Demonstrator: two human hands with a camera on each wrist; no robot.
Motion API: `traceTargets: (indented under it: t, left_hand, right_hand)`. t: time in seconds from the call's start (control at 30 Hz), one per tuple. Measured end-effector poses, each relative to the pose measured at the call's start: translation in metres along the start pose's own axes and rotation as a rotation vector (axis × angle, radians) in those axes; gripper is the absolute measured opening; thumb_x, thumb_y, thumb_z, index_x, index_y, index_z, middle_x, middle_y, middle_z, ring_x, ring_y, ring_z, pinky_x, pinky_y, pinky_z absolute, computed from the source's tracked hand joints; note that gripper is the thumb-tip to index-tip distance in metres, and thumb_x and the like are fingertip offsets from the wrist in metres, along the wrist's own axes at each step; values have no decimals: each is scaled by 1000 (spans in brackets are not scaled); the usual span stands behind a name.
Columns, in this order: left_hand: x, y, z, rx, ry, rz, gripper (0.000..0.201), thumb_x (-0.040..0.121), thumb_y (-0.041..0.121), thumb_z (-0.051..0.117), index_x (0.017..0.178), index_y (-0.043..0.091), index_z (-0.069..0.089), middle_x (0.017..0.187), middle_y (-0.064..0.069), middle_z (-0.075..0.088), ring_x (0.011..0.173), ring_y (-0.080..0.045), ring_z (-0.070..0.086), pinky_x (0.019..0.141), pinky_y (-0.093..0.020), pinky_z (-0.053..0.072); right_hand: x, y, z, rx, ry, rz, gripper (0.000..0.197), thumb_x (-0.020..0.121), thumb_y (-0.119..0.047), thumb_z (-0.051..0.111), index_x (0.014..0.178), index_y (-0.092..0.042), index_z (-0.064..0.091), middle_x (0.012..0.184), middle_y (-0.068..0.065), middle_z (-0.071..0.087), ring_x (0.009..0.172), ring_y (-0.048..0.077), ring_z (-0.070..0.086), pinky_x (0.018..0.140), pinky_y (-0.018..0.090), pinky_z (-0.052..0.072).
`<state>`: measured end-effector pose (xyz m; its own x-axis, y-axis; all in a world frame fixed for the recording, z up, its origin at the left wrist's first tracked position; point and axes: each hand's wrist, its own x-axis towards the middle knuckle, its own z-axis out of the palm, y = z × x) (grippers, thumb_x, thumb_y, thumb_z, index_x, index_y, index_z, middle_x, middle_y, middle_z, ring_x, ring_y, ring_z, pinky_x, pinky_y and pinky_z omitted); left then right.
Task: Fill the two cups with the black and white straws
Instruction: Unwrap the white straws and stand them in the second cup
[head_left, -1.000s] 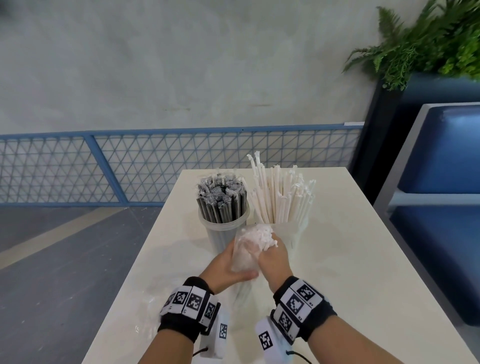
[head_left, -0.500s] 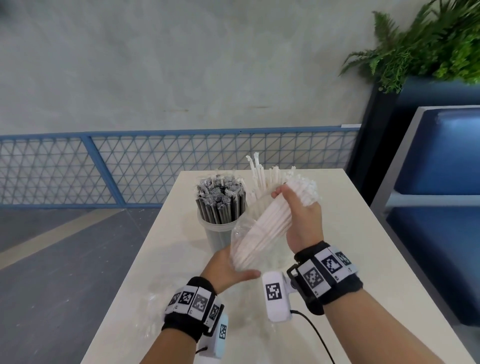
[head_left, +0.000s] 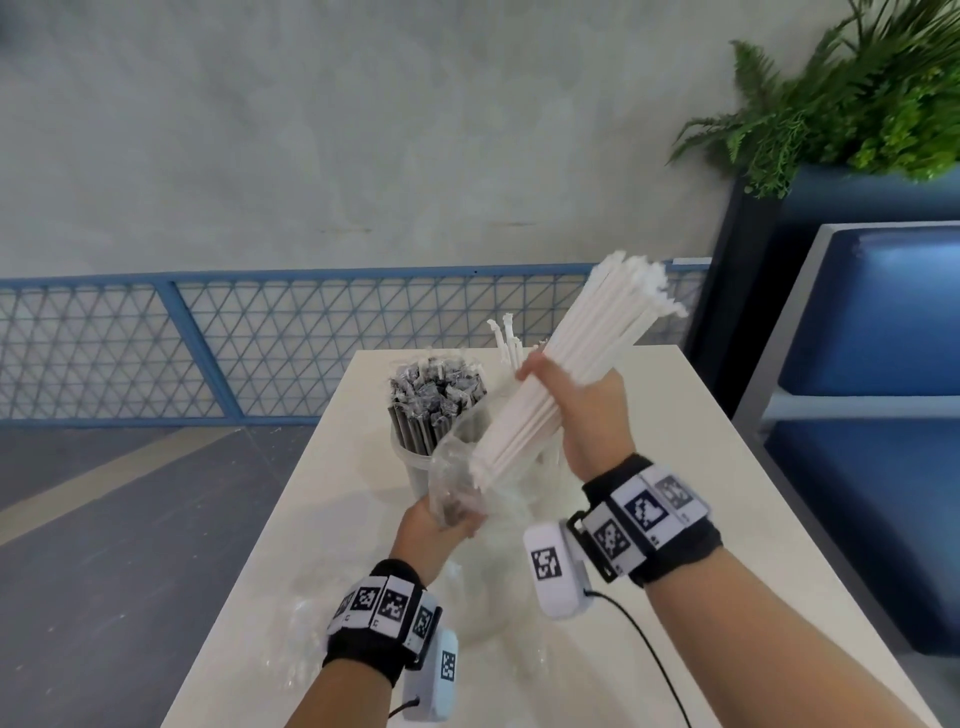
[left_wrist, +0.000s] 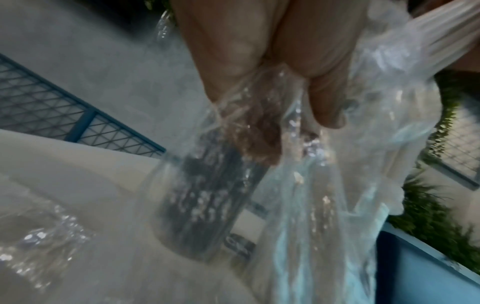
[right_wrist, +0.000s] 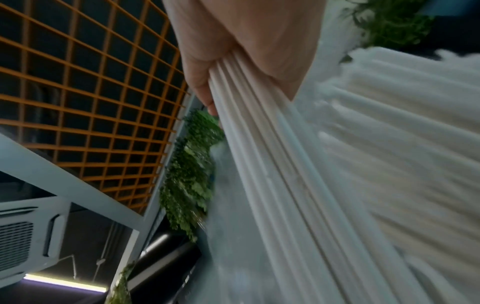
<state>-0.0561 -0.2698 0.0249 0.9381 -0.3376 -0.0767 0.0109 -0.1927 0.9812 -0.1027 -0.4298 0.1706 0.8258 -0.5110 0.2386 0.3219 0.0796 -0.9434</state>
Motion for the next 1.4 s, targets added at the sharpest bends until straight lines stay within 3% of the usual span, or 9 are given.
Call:
traceTargets:
  t: [0.13, 0.27, 0.33, 0.43, 0.73, 0.93, 1.1, 1.23, 1.4]
  left_hand:
    - [4, -8, -11, -129, 132, -22, 23, 83, -2, 62, 65, 13, 58, 52, 3, 63, 57, -21, 55, 52, -22, 45]
    - [-1, 2, -11, -243, 173, 21, 22, 86, -3, 57, 67, 8, 54, 49, 3, 61, 48, -9, 57, 55, -26, 50]
    - [-3, 10, -6, -317, 166, 35, 18, 86, -5, 56, 71, 5, 55, 52, -1, 59, 45, -8, 57, 51, -24, 51]
    - [-4, 18, 0, -376, 141, 62, 17, 85, -7, 56, 74, 6, 57, 54, -3, 59, 46, -9, 57, 49, -22, 52]
    - [-8, 23, -1, -349, 143, 116, 11, 86, 1, 58, 76, 6, 61, 55, 0, 63, 52, -11, 59, 52, -22, 51]
    - [-14, 24, -1, -377, 178, 89, 12, 86, 4, 58, 76, 9, 62, 57, -1, 64, 54, -15, 59, 57, -28, 50]
    - [-27, 24, -6, -489, 228, 73, 17, 91, 12, 53, 76, 14, 63, 57, -1, 61, 55, -17, 58, 64, -32, 52]
    - [-35, 17, -7, -576, 286, 54, 20, 95, 20, 43, 84, 12, 58, 69, -12, 56, 59, -19, 57, 57, -25, 54]
    - [-42, 6, -6, -682, 323, 14, 39, 77, 48, 45, 86, 12, 58, 61, -3, 64, 57, -16, 62, 61, -28, 54]
  right_hand:
    - [25, -26, -4, -45, 141, -174, 13, 77, -7, 68, 69, 0, 60, 67, 0, 57, 60, 8, 55, 52, 17, 44]
    - [36, -9, -1, -244, 176, -216, 20, 80, -17, 69, 90, 0, 63, 72, -2, 60, 62, 5, 56, 50, 8, 43]
    - [34, 7, 2, -343, 142, -199, 21, 82, -20, 68, 96, -7, 61, 77, -3, 60, 70, 8, 58, 53, 9, 46]
    - [32, 30, 2, -402, 123, -120, 24, 83, -22, 68, 102, -11, 59, 89, 2, 61, 81, 17, 59, 66, 24, 48]
    - [38, 90, -18, -414, 136, 174, 44, 81, -21, 70, 115, 3, 57, 103, 13, 66, 100, 31, 63, 89, 37, 52]
    - [36, 94, -19, -453, 82, 151, 40, 83, -19, 67, 116, 0, 56, 109, 17, 66, 101, 30, 62, 81, 27, 47]
    - [21, 98, -23, -587, 8, 152, 51, 85, -20, 64, 127, -2, 41, 118, 14, 59, 108, 29, 57, 82, 26, 41]
    - [4, 96, -33, -659, -59, 87, 61, 81, -20, 69, 131, -7, 37, 125, 9, 55, 113, 26, 55, 90, 30, 44]
    - [-37, 92, -59, -640, 43, -152, 60, 81, -30, 68, 132, -15, 42, 131, -4, 51, 119, 10, 49, 100, 28, 40]
